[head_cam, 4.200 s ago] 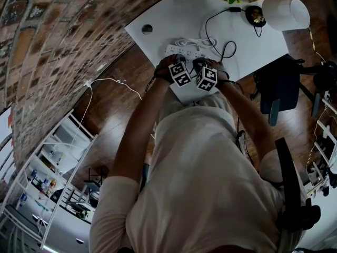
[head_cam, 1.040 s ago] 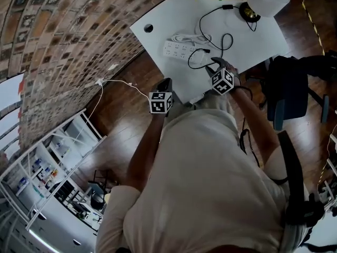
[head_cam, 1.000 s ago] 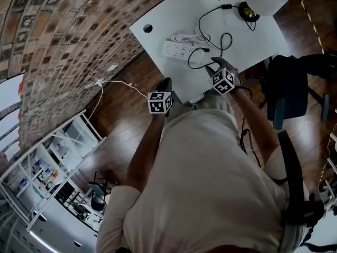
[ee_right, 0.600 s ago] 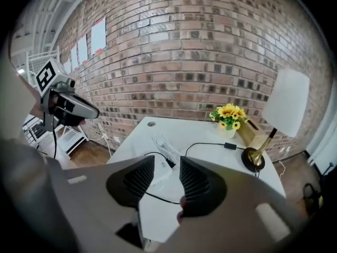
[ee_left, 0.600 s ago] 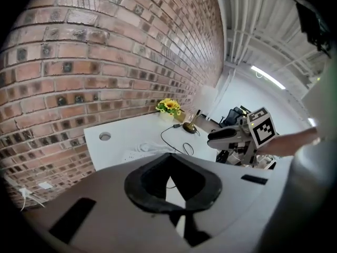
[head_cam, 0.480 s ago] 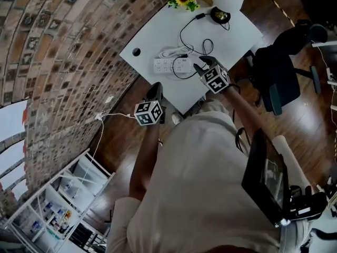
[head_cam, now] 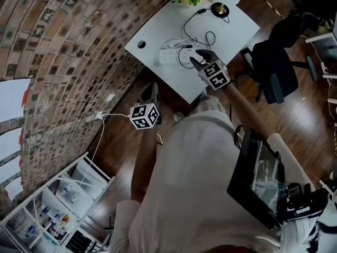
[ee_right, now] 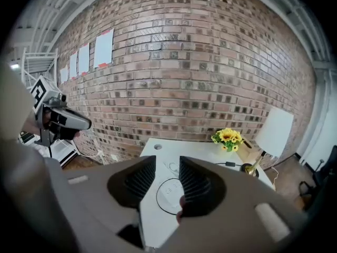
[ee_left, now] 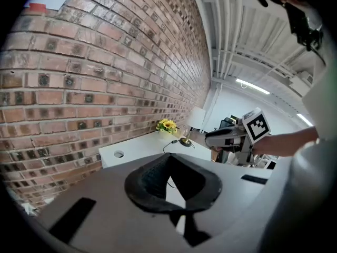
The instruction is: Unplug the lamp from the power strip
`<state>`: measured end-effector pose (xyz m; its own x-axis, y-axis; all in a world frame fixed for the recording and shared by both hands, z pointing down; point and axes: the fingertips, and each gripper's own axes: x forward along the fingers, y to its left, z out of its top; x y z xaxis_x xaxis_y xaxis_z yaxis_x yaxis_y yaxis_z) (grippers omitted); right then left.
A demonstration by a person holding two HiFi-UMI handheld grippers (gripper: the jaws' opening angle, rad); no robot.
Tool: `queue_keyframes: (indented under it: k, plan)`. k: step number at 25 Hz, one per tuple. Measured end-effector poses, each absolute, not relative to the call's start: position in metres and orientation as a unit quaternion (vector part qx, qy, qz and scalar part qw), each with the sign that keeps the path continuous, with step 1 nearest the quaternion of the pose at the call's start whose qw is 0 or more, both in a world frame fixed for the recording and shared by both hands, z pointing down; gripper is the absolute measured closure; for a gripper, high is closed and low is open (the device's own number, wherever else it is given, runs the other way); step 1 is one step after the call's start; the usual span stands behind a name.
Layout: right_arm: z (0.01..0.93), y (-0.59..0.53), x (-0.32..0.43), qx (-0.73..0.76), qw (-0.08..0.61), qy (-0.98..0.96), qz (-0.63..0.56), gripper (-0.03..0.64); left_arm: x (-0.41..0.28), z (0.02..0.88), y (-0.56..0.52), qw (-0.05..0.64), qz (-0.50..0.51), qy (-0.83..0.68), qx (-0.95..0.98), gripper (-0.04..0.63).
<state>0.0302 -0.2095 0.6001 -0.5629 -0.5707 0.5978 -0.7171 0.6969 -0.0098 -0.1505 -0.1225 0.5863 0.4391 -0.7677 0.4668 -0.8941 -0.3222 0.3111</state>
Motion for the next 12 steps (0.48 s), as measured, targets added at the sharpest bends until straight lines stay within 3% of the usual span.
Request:
queue_keyframes:
  k: [12]
  plan:
    - [0.584, -0.112, 0.011, 0.416, 0.21, -0.873, 0.147, 0.499, -0.196, 0.561, -0.048, 0.255, 0.057, -0.522, 0.812, 0.591]
